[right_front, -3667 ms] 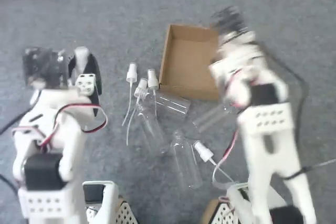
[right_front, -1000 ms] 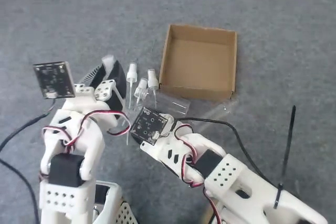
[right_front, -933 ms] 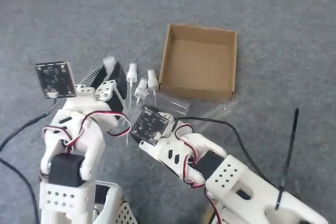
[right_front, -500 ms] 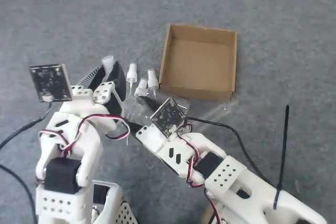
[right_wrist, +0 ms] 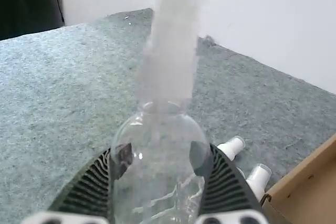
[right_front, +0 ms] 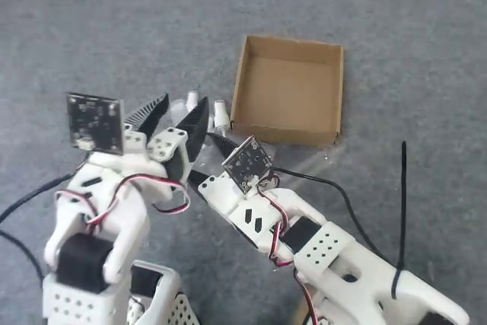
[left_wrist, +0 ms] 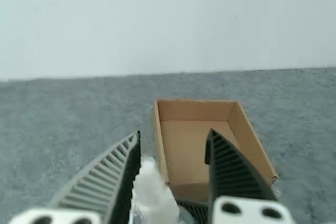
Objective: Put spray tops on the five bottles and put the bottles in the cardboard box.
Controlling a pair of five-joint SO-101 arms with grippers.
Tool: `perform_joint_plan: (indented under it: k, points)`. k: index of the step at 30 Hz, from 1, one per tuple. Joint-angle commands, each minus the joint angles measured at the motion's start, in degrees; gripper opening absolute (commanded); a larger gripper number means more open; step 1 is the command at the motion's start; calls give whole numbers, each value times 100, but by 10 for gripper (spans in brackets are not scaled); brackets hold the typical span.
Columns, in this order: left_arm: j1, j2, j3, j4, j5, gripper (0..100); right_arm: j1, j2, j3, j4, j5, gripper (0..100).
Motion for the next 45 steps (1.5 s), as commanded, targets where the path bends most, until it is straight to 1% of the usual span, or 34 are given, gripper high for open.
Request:
perform_joint_plan:
  k: [1,4,8,11,14,18,24,28,31,35,37,39,42,45]
  points:
    - [-246,9,-611,44,-220,143,84,-13,-158,-92,-79,6]
    - [-545,62,-629,-26,-220,102,84,-13,-149,-84,-79,6]
    - [-624,475,-585,9,-237,51,84,-13,-149,-84,-79,6]
    - [-589,747,-558,158,-246,24,92,-13,-149,-84,-79,6]
    - [-334,809,-242,211,-299,13,198,-13,-149,-84,-88,6]
    - [0,809,277,-44,-545,13,365,-13,-158,-84,-88,6]
    - [-18,809,-48,-88,-571,13,382,-13,-158,-84,-88,6]
    - [-615,809,-453,-79,-580,13,391,-13,-149,-84,-88,6]
    - [-1002,809,-497,-79,-580,13,400,-4,-149,-75,-88,6]
    - [-1073,747,-347,220,-580,13,549,-13,-193,-75,-88,6]
    - [-1037,580,-75,229,-580,13,822,-22,-299,-75,-88,6]
    - [-905,325,347,53,-598,13,1165,-22,-536,48,-105,6]
    - [-695,-193,1218,-396,-703,13,1596,-13,-1134,637,-114,6]
    - [-440,-747,2105,-844,-914,17,1798,57,-1802,1174,-123,6]
